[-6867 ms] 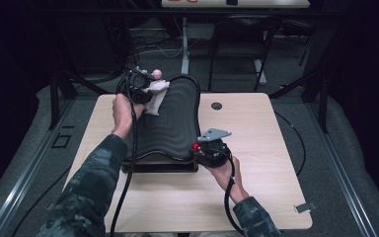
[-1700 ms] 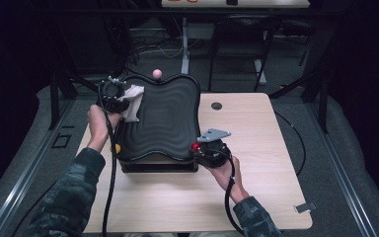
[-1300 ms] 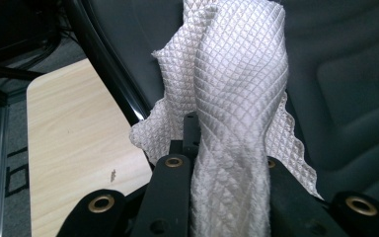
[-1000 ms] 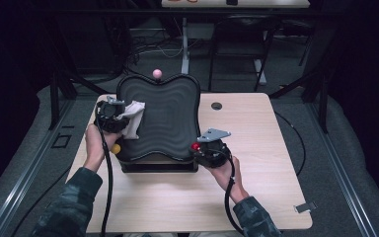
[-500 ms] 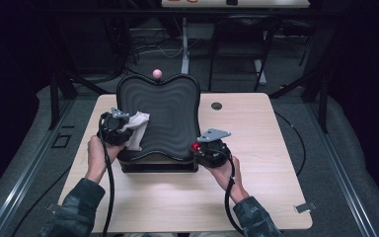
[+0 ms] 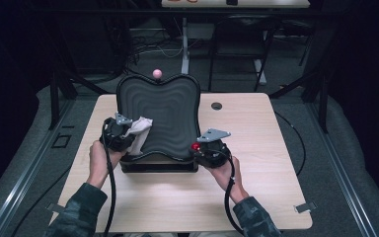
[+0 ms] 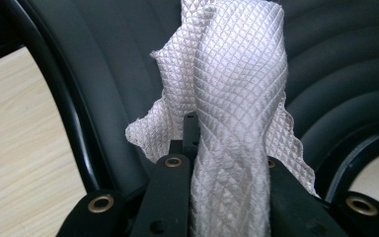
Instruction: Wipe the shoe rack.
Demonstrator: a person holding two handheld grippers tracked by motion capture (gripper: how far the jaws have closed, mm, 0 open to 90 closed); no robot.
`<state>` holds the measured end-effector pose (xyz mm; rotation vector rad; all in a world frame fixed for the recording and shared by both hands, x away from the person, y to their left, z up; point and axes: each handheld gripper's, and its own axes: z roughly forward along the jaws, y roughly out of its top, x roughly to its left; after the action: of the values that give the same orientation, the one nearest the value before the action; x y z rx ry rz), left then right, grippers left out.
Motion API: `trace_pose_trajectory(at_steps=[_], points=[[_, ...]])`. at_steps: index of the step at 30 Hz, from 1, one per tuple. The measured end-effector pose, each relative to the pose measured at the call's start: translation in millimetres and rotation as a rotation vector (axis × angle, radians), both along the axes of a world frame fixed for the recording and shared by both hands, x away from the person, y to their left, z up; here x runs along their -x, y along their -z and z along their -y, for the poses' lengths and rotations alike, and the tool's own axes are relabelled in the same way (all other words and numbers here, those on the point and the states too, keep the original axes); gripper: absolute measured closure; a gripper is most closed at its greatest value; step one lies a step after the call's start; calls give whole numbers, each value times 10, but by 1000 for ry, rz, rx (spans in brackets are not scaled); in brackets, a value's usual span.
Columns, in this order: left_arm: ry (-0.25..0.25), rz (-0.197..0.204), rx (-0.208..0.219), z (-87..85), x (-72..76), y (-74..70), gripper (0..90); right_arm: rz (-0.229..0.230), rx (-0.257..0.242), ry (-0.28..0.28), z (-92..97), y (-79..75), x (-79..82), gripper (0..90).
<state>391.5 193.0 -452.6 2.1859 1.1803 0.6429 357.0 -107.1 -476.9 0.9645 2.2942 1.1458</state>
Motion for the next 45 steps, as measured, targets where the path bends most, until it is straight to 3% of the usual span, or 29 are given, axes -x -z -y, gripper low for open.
trace_pose_trajectory(at_steps=[22, 42, 45], points=[[52, -29, -9, 73, 148, 71, 846, -1, 6, -1, 4, -4, -10, 601], [75, -52, -5, 115, 196, 99, 848, -2, 6, -5, 10, -4, -12, 602], [77, -49, 18, 104, 190, 84, 848, 2, 1, -5, 8, 0, -12, 602]])
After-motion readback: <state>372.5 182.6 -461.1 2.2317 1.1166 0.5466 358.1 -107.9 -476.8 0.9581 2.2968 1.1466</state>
